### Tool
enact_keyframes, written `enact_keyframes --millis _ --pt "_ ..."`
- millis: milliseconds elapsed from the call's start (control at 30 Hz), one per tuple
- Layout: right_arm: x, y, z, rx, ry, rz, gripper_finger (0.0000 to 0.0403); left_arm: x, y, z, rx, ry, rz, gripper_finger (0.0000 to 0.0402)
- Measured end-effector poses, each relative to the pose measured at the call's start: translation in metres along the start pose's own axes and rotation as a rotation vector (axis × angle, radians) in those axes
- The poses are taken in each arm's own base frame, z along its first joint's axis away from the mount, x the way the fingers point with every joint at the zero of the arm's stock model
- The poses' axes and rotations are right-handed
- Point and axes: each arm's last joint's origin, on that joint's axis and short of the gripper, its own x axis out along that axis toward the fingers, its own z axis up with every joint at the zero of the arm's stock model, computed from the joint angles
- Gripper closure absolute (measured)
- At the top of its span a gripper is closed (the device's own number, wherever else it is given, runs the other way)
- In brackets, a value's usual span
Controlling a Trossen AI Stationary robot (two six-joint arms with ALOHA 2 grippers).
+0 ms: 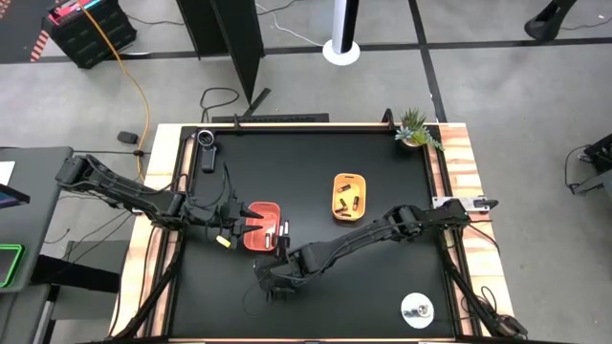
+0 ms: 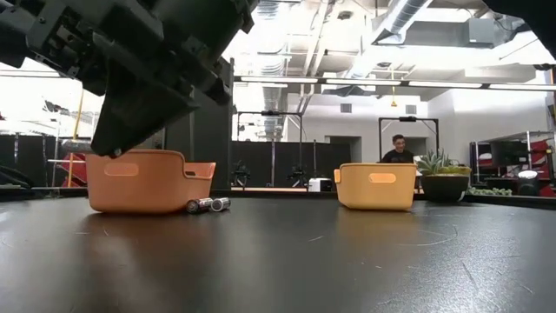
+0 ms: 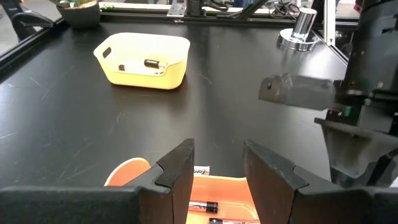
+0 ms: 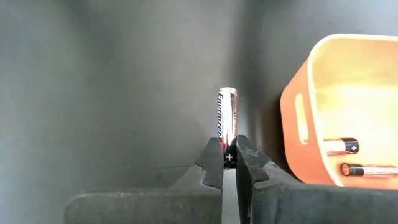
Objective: Sort batteries
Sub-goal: Put the small silver battery into the orange bin
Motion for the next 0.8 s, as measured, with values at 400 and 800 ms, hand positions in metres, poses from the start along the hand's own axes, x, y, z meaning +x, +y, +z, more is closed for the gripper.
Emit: enact_keyframes --millis 400,800 --pt "-0.017 -0.008 0.013 -0.048 0.02 -0.063 0.0383 0.0 0.0 0.0 0.002 -0.002 0.0 0.027" --pt "-0.019 -0.025 0.02 -0.074 0.039 -0.088 0.0382 0.0 0.0 0.0 0.011 -0.002 -0.007 0.027"
